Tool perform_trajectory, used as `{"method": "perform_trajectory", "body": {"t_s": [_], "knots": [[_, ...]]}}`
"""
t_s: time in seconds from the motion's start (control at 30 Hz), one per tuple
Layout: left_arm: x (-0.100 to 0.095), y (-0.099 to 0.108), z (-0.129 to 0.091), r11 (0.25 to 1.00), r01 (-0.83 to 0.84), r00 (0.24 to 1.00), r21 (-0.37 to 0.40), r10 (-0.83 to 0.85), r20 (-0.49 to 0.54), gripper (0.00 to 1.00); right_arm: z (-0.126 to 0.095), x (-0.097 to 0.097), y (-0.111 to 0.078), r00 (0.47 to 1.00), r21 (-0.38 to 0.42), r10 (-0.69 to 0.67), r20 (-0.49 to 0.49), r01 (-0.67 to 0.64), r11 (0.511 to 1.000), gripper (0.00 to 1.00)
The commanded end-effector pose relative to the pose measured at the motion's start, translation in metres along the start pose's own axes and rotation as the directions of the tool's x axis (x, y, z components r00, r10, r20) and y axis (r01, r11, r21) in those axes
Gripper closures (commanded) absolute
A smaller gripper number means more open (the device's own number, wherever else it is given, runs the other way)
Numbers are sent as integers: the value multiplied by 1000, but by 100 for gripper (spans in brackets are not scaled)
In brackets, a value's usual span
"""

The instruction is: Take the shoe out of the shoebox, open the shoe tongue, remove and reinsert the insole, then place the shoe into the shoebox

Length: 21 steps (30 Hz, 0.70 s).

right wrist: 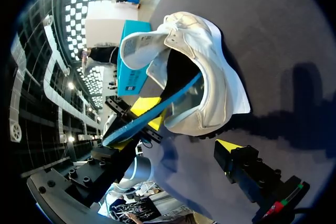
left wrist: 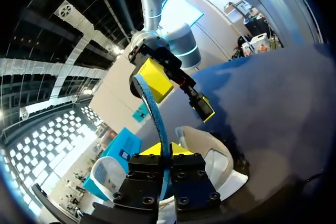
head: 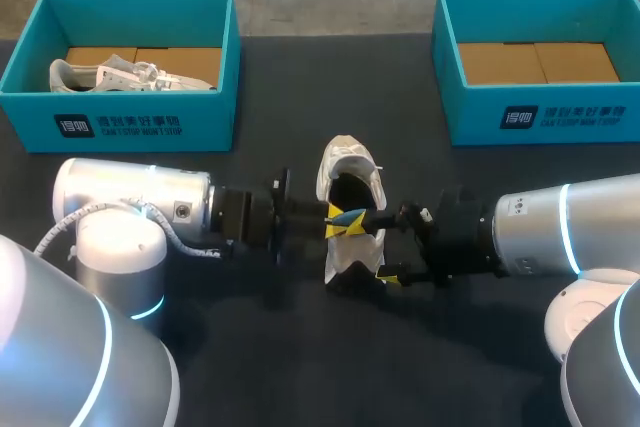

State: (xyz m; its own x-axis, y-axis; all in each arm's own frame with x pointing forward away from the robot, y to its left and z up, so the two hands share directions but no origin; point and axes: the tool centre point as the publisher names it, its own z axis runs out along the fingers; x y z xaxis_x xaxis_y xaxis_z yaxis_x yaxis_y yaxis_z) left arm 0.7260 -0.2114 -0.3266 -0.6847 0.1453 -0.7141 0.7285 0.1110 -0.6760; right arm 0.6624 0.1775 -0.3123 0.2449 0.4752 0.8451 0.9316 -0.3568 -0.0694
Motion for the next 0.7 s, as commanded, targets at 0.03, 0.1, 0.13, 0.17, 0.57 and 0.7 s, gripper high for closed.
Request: {"method": "perform_trajectory", "body": {"t_s": [0.03,0.1,0.13,0.17,0.57,0.7], "knots": [[0,2,2,1000,-9,1000,-7,9,-9,100,2,2,-2,1000,-6,1,8,-1,1000,0],[-1,5,2,1000,-13,1000,-12,13,-12,100,2,2,-2,1000,-6,1,8,-1,1000,0],[-1,6,3,1000,-15,1000,-13,14,-12,100,2,2,-2,1000,-6,1,8,-1,1000,0],[-1,7,3,1000,-17,1000,-15,17,-12,100,2,2,-2,1000,-6,1,8,-1,1000,0],[-4,17,7,999,-46,999,-20,46,-10,100,2,2,-2,1000,-6,1,8,-1,1000,0],[-6,23,8,999,-48,999,-26,48,-10,100,2,2,-2,1000,-6,1,8,-1,1000,0]]}}
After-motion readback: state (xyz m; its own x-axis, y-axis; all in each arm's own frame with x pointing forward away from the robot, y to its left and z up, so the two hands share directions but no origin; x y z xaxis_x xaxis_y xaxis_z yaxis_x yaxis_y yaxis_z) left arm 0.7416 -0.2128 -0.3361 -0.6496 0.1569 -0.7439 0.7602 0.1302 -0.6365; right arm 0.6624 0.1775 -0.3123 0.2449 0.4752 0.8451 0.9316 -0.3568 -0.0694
